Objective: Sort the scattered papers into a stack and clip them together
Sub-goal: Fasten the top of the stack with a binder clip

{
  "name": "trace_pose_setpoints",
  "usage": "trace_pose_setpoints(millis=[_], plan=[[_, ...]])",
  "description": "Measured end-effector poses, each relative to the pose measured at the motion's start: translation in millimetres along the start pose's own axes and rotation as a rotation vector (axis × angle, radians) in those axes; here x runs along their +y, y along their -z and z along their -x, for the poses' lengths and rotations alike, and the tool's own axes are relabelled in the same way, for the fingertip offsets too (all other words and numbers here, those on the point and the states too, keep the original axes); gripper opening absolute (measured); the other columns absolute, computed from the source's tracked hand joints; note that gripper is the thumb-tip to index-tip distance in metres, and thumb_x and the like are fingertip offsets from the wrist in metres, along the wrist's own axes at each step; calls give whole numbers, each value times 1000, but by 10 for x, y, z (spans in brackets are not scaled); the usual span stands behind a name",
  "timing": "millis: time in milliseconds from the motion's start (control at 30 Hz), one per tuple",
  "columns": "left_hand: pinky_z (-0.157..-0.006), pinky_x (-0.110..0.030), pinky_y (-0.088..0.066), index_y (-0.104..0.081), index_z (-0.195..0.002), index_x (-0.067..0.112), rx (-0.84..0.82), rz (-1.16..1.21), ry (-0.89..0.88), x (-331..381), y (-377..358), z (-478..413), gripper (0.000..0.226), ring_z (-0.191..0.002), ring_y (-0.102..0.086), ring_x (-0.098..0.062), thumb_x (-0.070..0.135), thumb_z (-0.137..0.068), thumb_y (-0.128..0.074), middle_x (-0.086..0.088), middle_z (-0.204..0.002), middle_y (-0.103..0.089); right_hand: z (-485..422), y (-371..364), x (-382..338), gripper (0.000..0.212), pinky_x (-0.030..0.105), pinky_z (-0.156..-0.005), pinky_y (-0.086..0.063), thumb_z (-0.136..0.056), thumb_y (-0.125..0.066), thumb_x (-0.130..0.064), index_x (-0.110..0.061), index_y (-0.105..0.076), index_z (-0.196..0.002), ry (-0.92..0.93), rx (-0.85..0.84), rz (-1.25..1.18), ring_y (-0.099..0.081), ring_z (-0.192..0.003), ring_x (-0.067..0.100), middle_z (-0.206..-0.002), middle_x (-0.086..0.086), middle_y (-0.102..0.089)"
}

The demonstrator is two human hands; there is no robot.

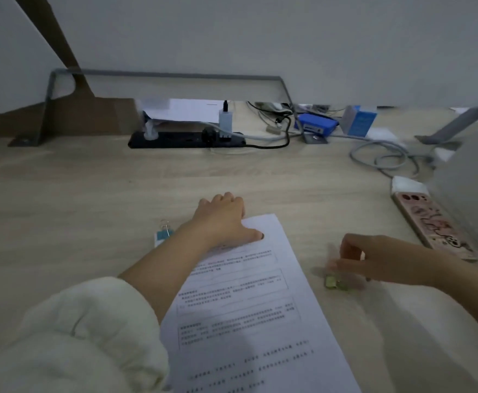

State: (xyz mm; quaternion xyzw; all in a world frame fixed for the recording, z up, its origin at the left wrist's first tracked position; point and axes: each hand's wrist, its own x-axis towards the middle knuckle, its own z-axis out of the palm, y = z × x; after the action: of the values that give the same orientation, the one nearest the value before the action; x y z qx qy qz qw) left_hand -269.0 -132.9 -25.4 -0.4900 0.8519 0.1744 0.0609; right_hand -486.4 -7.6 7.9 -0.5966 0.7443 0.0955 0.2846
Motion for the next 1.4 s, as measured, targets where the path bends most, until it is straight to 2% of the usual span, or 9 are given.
trace_pose_setpoints(millis=[200,300,400,600,733,833,967,1133,1400], plan=[[-86,-35,-36,-55,-110,12,-157,51,17,242,-21,-3,49,-108,-53,-23,54,-83,-53,-2,-114,-58,82,-307,171,25,23,-58,-51,-91,-53,-32,-14,-57,-74,67,78,-291,-62,-61,14,-74,3,-66],[-77,-32,-36,-52,-89,17,-164,143,-21,262,-56,23,28,-90,-54,-22,45,-88,-50,-1,-96,-56,38,-268,176,27,24,-59,-49,-95,-47,-20,-15,-56,-71,101,155,-441,-61,-64,18,-72,4,-63],[-77,-31,-44,-57,-98,18,-130,285,-53,257,-65,85,24,-88,-57,-18,39,-91,-49,2,-100,-61,-26,-154,100,30,25,-67,-53,-97,-42,-14,-11,-62,-73,160,214,-593,-63,-75,17,-78,2,-64],[-62,-27,-43,-56,-100,25,-86,576,-118,272,-65,138,14,-70,-56,-13,21,-89,-51,3,-84,-64,-299,75,-208,13,26,-79,-55,-87,-61,-23,-12,-66,-81,308,235,-512,-68,-80,14,-82,1,-72],[-80,-33,-53,-54,-109,24,-152,631,-117,228,-63,141,24,-94,-64,-16,28,-85,-58,2,-107,-65,-484,189,-388,18,28,-81,-53,-81,-68,-23,-24,-58,-95,384,187,-389,-66,-83,10,-91,-2,-70],[-85,-32,-50,-58,-111,25,-135,651,-120,180,-75,113,31,-98,-62,-13,40,-83,-61,6,-107,-65,-564,234,-479,19,16,-75,-51,-82,-67,-22,-24,-62,-100,436,118,-371,-65,-81,4,-90,-3,-71],[-76,-27,-46,-62,-100,24,-42,662,-134,149,-113,78,19,-88,-60,-12,37,-87,-58,5,-97,-64,-678,209,-504,16,8,-63,-49,-81,-67,-26,-19,-71,-94,417,84,-554,-64,-70,-4,-84,-6,-72],[-74,-24,-46,-61,-98,26,-54,673,-109,142,-139,75,16,-87,-60,-8,38,-86,-59,8,-97,-65,-744,101,-451,21,19,-79,-53,-83,-63,-27,-11,-72,-95,421,30,-750,-69,-87,14,-94,5,-74],[-71,-20,-43,-67,-82,27,-87,683,-84,184,-94,32,4,-79,-57,-3,30,-82,-65,17,-78,-60,-737,229,-425,14,9,-68,-49,-83,-63,-19,-8,-68,-78,477,58,-664,-62,-72,4,-80,5,-69]])
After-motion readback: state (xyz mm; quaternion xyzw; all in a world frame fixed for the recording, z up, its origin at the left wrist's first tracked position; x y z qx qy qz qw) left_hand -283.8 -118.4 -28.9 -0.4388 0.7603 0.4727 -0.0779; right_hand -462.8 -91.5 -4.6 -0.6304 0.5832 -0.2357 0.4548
